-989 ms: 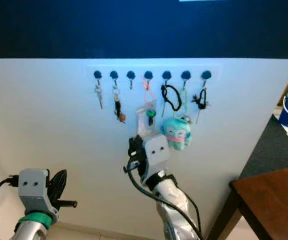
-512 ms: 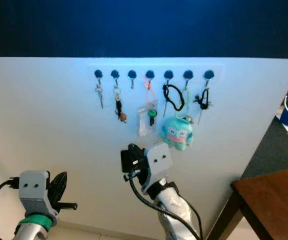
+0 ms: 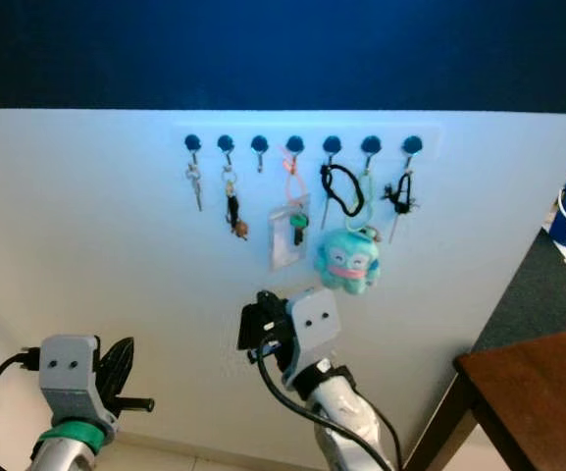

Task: Hang keys on a hook

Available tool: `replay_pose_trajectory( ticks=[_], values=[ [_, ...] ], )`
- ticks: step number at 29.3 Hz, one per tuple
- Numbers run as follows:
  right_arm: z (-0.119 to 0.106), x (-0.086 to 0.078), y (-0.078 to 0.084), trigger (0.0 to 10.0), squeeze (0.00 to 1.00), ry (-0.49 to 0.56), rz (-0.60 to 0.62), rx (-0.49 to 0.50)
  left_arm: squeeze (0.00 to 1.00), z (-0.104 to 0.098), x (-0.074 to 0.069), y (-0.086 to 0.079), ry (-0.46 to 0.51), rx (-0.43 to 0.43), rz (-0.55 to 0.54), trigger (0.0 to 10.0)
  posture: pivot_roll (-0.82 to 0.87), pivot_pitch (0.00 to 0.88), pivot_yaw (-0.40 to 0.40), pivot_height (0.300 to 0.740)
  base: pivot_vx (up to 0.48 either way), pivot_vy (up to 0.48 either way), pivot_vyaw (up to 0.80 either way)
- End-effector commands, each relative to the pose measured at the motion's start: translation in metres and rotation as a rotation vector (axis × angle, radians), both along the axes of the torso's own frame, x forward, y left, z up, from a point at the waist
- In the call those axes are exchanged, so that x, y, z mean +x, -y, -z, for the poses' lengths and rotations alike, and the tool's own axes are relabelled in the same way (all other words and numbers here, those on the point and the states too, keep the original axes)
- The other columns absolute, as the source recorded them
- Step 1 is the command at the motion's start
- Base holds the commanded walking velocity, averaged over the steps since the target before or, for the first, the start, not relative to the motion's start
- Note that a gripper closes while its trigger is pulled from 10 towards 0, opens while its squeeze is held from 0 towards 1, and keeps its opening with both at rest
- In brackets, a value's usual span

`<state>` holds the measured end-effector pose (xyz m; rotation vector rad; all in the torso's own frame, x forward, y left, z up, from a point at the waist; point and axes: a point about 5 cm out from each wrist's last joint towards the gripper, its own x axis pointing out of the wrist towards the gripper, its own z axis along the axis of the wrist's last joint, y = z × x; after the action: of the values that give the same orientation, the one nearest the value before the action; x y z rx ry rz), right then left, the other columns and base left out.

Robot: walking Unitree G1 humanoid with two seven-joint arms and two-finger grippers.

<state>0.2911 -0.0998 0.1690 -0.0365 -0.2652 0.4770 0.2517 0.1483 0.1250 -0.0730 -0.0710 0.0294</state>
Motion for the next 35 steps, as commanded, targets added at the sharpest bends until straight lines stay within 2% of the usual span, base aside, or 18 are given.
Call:
replay_pose_trajectory(
  ticks=[1, 20, 26, 35],
  values=[
    [-0.0008, -0.0002, -0.0025, 10.0, 0.0, 0.0, -0.006, -0.003, 0.0, 0.0023, -0.0009, -0.0017, -0.015, -0.005, -0.003, 10.0, -0.1, 0.039, 0.157, 0.74, 0.0, 0.0, 0.0],
    [0.0021, 0.0014, -0.0036, 10.0, 0.0, -0.028, -0.004, 0.013, 0.0, 0.0016, -0.0016, -0.0015, -0.006, 0.004, 0.005, 10.0, -0.1, 0.028, 0.157, 0.74, 0.0, 0.0, 0.0],
    [0.0022, 0.0016, -0.0033, 10.0, 0.0, -0.022, 0.002, 0.004, 0.0, 0.0017, -0.0021, -0.002, -0.008, 0.002, 0.003, 10.0, -0.1, 0.028, 0.159, 0.74, 0.0, 0.0, -0.71],
    [0.0026, 0.0017, -0.0033, 10.0, 0.0, -0.023, 0.004, 0.004, 0.0, 0.0015, -0.002, -0.0023, -0.007, 0.002, 0.004, 10.0, -0.09, 0.039, 0.161, 0.74, 0.0, 0.0, 0.0]
  ],
)
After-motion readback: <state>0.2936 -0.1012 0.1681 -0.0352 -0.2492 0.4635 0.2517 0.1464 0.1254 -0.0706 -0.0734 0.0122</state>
